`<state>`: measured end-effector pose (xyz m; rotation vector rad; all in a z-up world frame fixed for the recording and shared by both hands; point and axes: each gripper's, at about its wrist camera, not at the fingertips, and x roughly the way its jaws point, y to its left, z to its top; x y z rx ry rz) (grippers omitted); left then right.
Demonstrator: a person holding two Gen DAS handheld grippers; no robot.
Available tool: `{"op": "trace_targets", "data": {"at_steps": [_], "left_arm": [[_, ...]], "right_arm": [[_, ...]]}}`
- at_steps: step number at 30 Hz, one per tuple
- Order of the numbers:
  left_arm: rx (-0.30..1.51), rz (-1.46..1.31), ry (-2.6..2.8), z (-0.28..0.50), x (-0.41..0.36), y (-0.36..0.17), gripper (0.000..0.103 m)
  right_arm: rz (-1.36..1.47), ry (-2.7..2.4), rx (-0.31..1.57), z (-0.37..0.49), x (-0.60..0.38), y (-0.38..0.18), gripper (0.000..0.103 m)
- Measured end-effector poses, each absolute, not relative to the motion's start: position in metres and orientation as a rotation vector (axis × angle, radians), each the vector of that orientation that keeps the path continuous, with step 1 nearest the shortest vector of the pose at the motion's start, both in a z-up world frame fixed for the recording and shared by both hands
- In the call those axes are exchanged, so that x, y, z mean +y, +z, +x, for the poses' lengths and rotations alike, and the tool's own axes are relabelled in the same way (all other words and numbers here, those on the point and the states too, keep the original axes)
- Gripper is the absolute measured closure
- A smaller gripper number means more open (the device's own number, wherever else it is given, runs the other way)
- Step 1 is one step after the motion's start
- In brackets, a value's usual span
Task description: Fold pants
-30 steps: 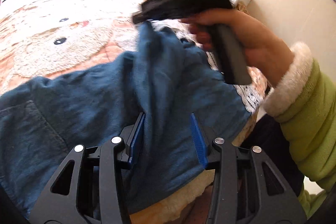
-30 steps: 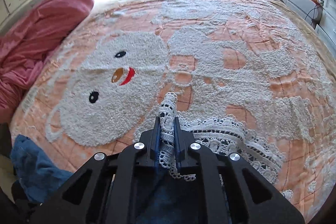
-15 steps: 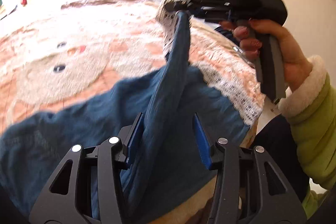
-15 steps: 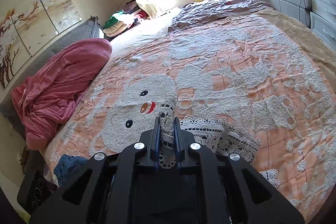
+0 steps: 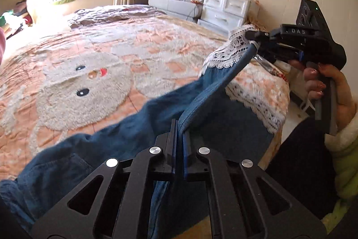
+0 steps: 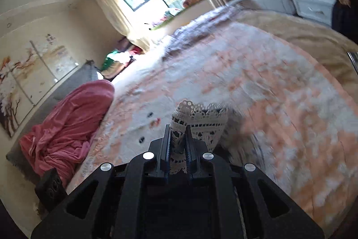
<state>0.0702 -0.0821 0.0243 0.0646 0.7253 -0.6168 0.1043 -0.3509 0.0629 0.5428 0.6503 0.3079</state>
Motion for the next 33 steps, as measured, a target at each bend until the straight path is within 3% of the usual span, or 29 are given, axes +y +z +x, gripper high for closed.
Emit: {"op": "trace_targets", "data": {"at_steps": [14, 27, 33], "left_arm": [[0.792, 0.185, -0.721, 0.030, -0.100, 0.004, 0.100], [0.884, 0.267, -0.694, 0.024, -0.110, -0.020, 0.099], [0.893, 0.279, -0.697, 0.023, -0.111, -0.022, 0.098]], "right_arm": [[0.515, 0.134, 0.842, 0.021, -0.377, 0.004, 0.093], [0.385, 0.050, 0.942, 0.012, -0.369, -0.019, 0.093], [0.315, 0.000, 0.897, 0.000, -0.372, -0.001, 0.075]]}}
